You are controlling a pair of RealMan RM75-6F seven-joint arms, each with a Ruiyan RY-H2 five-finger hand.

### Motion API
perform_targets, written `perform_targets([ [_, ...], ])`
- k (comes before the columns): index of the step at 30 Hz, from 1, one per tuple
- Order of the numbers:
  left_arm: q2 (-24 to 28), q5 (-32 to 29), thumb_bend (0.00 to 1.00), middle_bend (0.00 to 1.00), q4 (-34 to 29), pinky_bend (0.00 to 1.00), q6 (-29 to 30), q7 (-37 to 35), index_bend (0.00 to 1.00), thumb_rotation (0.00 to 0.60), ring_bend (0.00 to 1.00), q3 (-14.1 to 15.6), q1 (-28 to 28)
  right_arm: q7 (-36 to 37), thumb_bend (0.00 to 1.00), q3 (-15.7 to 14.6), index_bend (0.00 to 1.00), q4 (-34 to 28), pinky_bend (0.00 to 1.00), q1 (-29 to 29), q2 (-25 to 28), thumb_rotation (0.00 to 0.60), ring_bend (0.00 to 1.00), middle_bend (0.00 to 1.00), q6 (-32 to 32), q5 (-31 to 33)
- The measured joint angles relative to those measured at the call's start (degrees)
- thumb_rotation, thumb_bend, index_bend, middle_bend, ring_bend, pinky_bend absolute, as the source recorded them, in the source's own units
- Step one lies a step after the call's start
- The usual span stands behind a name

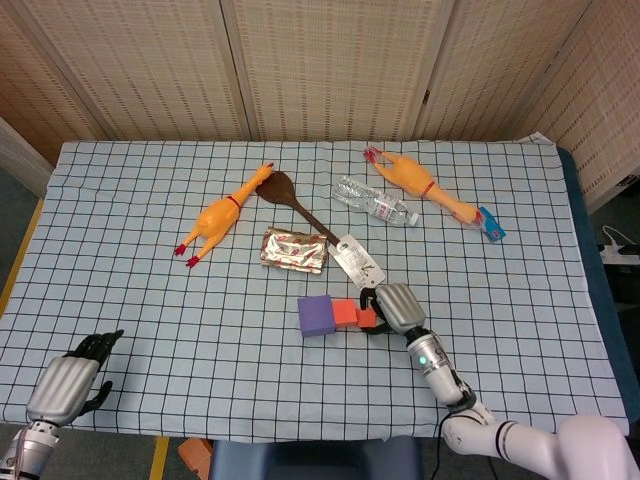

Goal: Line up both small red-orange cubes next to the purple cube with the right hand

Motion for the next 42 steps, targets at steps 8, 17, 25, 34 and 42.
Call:
perform_targets([
  [8,-0.1,-0.2,0.43,0.12,-0.1,0.44,-0.2,0.4,0.06,0.6,0.12,0.0,-0.1,-0.1,0.05,0.5,0.62,-0.1,0.88,0.2,0.3,0.6,0.92,0.89,-0.3,0.5],
  [17,0.0,-0.2,0.43,0.12,-0.1,0.44,-0.2,0.4,0.06,0.6,0.12,0.1,-0.1,0.0,0.05,0.3,0.47,0.4,0.88,0.3,0.3,0.6,0.92,0.89,-1.0,0.8],
  [25,0.0,-0.3,0.43,0.12,-0.1,0.44,-0.3,0.3,0.06,0.6,0.12,0.1,-0.1,0.6,0.05,-0.2,0.37,0.0,0.88,0.3,1.1,0.6,0.92,0.89,-1.6,0.6],
  [34,0.0,-0.3,0.43,0.12,-0.2,0.44,-0.2,0.3,0.06,0.6,0.12,0.0,-0.1,-0.5,0.05,-0.7,0.3,-6.0,0.88,-0.6,5.8,0.6,0.92,0.89,-1.7,0.9],
  [42,0.0,-0.4,0.43,0.12,-0.3,0.44,-0.1,0.6,0.06,0.6,0.12,0.0,0.0,-9.5,0.14,-0.7,0.31,-15.2,0.88,-1.6,11.6,0.6,0.92,0.89,-3.9,8.1],
])
